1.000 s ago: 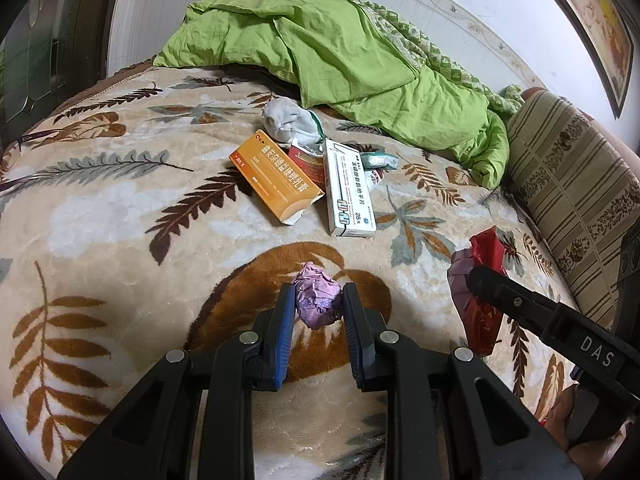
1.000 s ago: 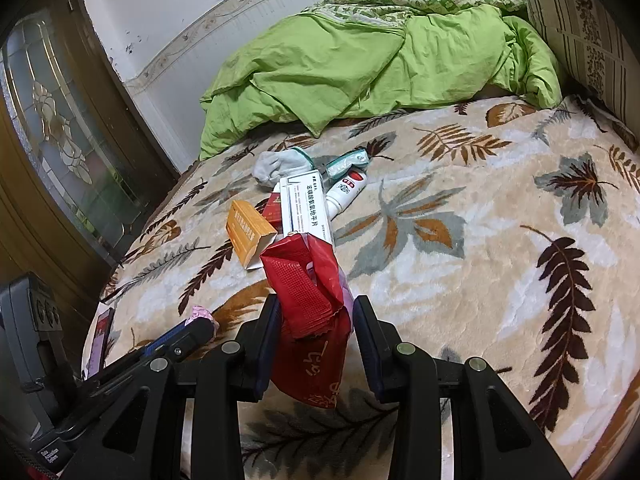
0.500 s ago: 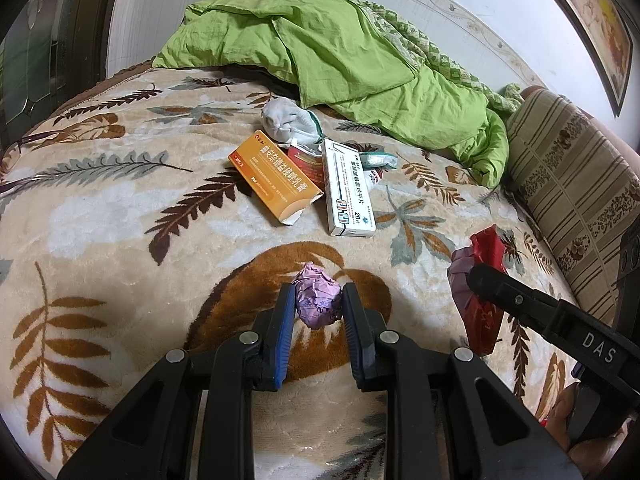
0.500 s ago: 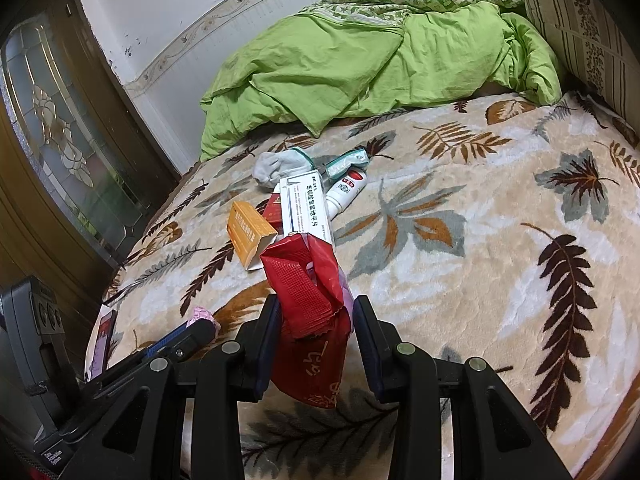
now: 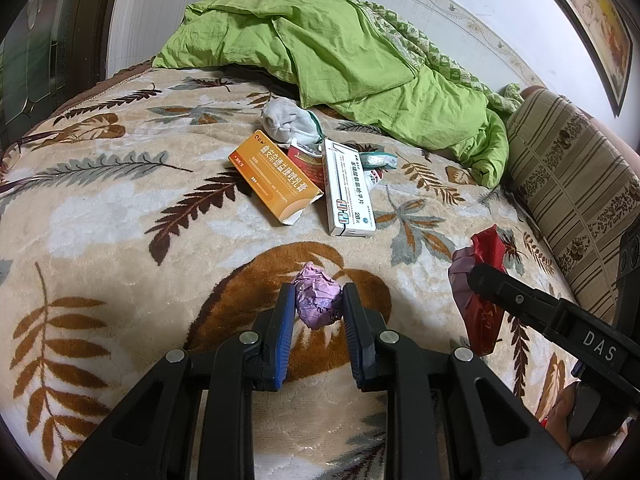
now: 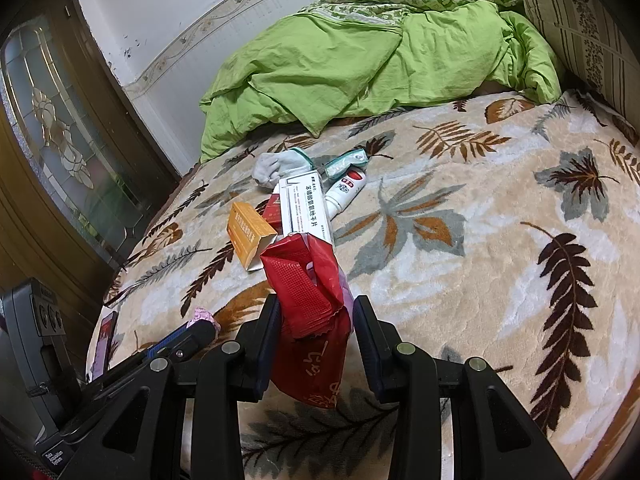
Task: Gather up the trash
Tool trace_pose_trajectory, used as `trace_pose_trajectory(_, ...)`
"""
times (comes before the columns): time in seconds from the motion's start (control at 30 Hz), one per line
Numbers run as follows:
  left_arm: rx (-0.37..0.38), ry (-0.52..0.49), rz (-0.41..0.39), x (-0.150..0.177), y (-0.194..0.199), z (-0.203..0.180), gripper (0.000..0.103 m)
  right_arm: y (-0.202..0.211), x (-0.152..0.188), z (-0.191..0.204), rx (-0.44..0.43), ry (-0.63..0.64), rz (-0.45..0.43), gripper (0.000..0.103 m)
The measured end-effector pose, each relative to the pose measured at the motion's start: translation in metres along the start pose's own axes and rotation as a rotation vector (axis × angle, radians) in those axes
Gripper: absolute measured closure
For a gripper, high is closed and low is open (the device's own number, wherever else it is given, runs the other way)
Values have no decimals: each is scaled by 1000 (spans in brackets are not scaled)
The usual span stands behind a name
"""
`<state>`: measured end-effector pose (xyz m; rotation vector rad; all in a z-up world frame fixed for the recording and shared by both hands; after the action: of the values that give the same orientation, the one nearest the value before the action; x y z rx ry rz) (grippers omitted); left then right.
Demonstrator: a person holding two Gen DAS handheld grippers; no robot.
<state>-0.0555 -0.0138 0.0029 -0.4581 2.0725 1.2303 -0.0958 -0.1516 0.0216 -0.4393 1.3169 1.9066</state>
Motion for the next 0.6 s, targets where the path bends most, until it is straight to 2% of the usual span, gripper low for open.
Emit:
trace_pose_trajectory(0.43, -15, -29, -8, 2, 1, -6, 80, 4, -1, 1, -8, -10, -17, 64)
trace_pose_trajectory(0.6, -5, -61, -15, 3, 11, -15, 80, 21, 0, -6, -34, -69, -26, 64)
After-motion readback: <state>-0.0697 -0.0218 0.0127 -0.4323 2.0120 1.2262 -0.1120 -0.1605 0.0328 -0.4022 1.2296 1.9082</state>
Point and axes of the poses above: each gripper's, at about its wrist camera, not at the fingertips, and y roughly against the way its jaws point, z to its left, x to its underside, the point moved 9 cm from there along -y, roughly the way its jaws point, and after that the axes turned 3 degrees about x, right-handed, at the moved point
